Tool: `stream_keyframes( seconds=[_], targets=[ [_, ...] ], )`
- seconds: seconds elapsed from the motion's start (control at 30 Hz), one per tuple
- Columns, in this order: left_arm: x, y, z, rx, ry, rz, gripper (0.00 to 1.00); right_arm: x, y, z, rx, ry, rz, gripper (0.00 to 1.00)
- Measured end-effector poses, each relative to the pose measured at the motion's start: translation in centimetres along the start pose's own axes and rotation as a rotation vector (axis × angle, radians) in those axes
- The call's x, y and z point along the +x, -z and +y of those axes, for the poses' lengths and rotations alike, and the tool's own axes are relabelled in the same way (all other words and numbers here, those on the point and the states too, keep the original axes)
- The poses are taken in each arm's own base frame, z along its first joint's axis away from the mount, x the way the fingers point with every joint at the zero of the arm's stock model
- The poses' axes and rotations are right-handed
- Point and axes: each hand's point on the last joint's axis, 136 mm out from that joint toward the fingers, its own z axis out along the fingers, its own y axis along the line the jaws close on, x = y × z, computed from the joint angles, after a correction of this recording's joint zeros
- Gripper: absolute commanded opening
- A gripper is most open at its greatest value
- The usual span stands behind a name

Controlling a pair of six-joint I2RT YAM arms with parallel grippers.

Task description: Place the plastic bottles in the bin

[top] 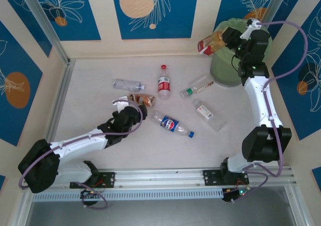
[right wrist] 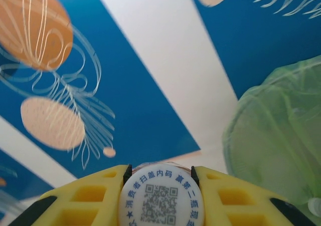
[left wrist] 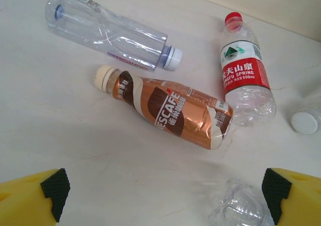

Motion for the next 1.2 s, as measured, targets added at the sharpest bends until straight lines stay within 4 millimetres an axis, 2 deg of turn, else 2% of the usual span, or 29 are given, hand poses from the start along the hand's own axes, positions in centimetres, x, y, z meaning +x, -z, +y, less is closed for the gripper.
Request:
stream_keyframes(
  seconds=[0.13, 0.5, 0.7, 0.87, 1.0, 1.2],
  targets=[
    [-0.2, 0.0, 0.2, -0.012, 0.003, -0.01, 1.0, -1.5, 0.2, -1.9, 0.014, -0.08, -0.095, 0.2],
    [0.0, 0.0, 0.6, -0.024, -0.002, -0.01, 1.0, -4.6, 2.6, -4.2, 0.075, -0.094, -0.362, 0.2],
    [0.0, 0.0, 0.6, -0.024, -0.003, -0.009, 1.0, -6.1, 3.3, -4.6, 0.126, 0.02, -0.446, 0.19],
    [0.2, -0.1, 0.6, -0.028, -0.007, -0.004, 1.0, -6.4, 3.6, -4.0, 0.193, 0.22, -0.478, 0.22],
    [0.7, -0.5, 0.8, -0.038, -0.018, 0.009, 1.0, -5.5, 2.8, -3.2, 0.235, 0.399, -0.451, 0.23],
    [1.6, -1.0, 0.4, -0.028, -0.034, 0.046, 1.0, -3.0, -1.6, -3.6, 0.318, 0.679, -0.333, 0.26]
  ],
)
